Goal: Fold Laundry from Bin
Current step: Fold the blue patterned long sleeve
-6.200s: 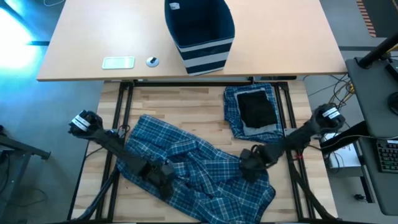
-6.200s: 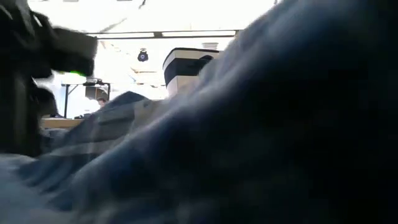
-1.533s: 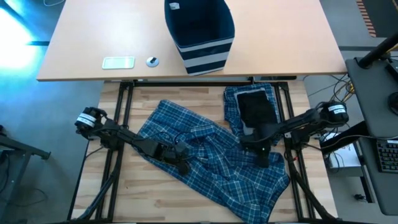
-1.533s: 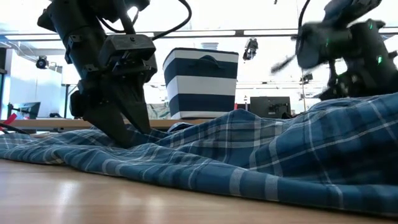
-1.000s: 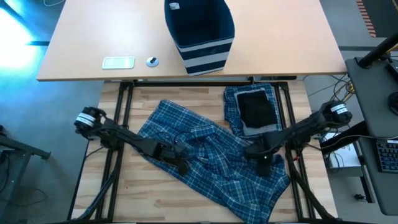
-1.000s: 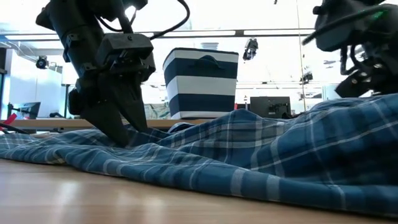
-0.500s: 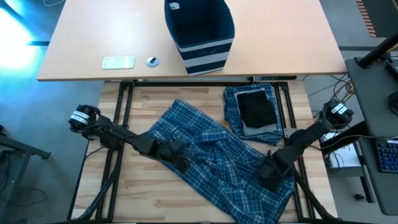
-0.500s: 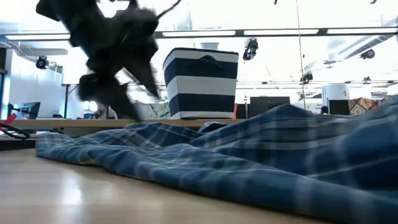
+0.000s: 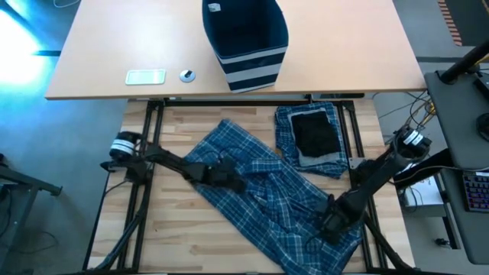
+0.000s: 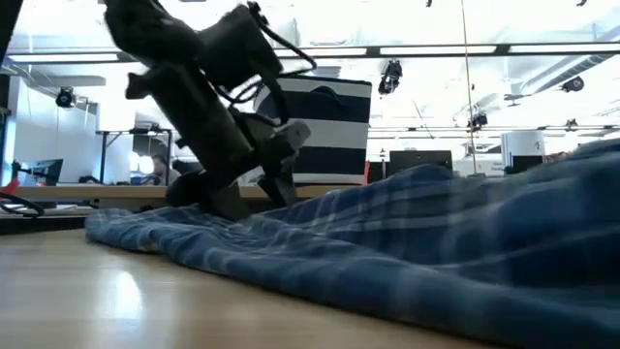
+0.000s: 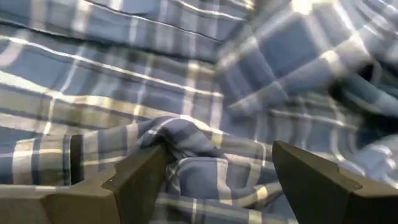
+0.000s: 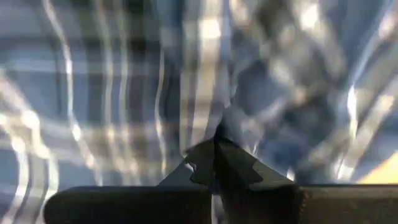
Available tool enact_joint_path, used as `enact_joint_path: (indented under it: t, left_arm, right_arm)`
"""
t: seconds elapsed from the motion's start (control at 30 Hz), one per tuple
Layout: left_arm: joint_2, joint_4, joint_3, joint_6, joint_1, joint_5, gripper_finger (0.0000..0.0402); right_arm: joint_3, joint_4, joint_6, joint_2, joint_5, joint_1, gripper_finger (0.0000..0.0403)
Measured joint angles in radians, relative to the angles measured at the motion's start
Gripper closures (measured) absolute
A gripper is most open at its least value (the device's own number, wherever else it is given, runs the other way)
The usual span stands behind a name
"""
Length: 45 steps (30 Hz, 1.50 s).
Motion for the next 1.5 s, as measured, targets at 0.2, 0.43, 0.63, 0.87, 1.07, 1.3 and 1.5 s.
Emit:
enact_joint_path:
  t: [0.2, 0.43, 0.63, 0.87, 1.07, 1.3, 1.5]
  left_arm:
    - [-0.02, -0.194, 0.0, 0.152, 0.12, 0.025, 0.0118]
    - [-0.212, -0.443, -0.012, 0.346, 0.31, 0.04, 0.0118]
    - [-0.369, -0.34, -0.009, 0.27, 0.26, 0.058, 0.0118]
    - [-0.248, 0.106, 0.001, 0.126, 0.115, 0.031, 0.0118]
    - [-0.025, 0.15, 0.153, 0.115, 0.096, 0.051, 0.0118]
    - [0.151, 0.081, 0.284, 0.117, 0.106, 0.122, 0.0118]
    - [0.191, 0.055, 0.324, 0.19, 0.104, 0.182, 0.0118]
  right_arm:
    - [0.022, 0.072, -0.153, 0.079, 0.077, -0.157, 0.0394]
    - [0.117, 0.075, -0.465, 0.093, 0.304, -0.48, 0.0394]
    - [0.215, -0.159, -0.563, -0.038, 0.332, -0.556, 0.0394]
    - [0.116, -0.32, -0.524, -0.138, 0.48, -0.584, 0.0394]
    - [0.046, -0.213, -0.546, -0.129, 0.321, -0.553, 0.0394]
    - [0.053, -0.141, -0.451, -0.12, 0.199, -0.345, 0.0394]
    - [0.021, -0.274, -0.379, -0.08, 0.133, -0.243, 0.0394]
